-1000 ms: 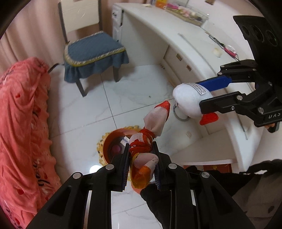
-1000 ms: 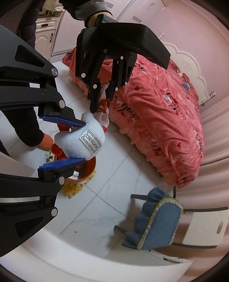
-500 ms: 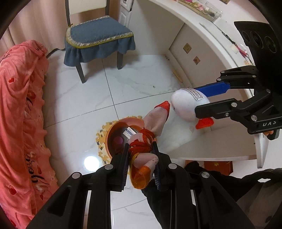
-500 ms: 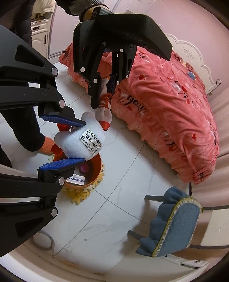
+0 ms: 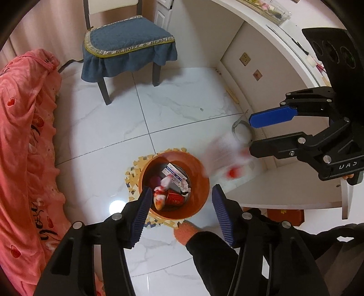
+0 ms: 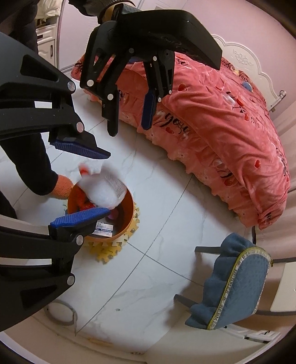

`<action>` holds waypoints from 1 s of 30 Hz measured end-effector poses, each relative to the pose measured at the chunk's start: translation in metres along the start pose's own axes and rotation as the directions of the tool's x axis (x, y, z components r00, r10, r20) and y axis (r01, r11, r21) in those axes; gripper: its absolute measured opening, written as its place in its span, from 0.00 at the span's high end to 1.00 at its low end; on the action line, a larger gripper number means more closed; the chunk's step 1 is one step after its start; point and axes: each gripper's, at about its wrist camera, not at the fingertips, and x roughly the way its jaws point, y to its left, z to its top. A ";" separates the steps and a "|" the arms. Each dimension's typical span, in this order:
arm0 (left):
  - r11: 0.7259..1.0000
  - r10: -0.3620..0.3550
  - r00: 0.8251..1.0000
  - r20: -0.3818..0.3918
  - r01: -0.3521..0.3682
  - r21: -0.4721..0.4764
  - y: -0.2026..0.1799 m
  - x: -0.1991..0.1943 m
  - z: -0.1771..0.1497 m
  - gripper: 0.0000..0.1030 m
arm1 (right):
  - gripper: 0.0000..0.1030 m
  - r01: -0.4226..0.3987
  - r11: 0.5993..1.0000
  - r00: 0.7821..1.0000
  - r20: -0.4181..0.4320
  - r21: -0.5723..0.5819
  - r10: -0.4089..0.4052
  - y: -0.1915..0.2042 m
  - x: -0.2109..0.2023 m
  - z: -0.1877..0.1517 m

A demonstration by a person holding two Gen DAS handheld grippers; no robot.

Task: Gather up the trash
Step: 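Carry the wrapper and plush toy to the wastebasket and release them inside, then return both tools to the desk mat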

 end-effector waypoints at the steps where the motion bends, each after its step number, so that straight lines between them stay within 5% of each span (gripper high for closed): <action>1: 1.000 0.000 1.000 -0.001 0.000 -0.002 0.000 0.000 0.000 0.45 | 0.54 -0.002 1.000 1.000 0.001 0.000 0.002 -0.001 -0.001 0.000; 12: 1.000 0.015 1.000 -0.007 -0.015 0.009 -0.007 -0.005 0.005 0.45 | 0.53 -0.010 1.000 1.000 0.025 -0.002 0.010 0.000 -0.021 -0.007; 23: 0.996 0.036 0.999 0.033 -0.038 0.083 -0.042 -0.034 0.018 0.45 | 0.49 -0.004 1.000 0.995 0.100 -0.005 0.004 0.001 -0.086 -0.031; 26: 0.992 0.047 0.997 0.066 -0.054 0.110 -0.062 -0.047 0.022 0.27 | 0.44 0.000 1.000 0.990 0.139 0.011 -0.001 -0.001 -0.114 -0.044; 30: 0.987 0.025 0.994 0.103 -0.041 0.155 -0.092 -0.064 0.028 0.27 | 0.41 0.008 1.000 0.983 0.183 0.023 -0.012 -0.003 -0.151 -0.064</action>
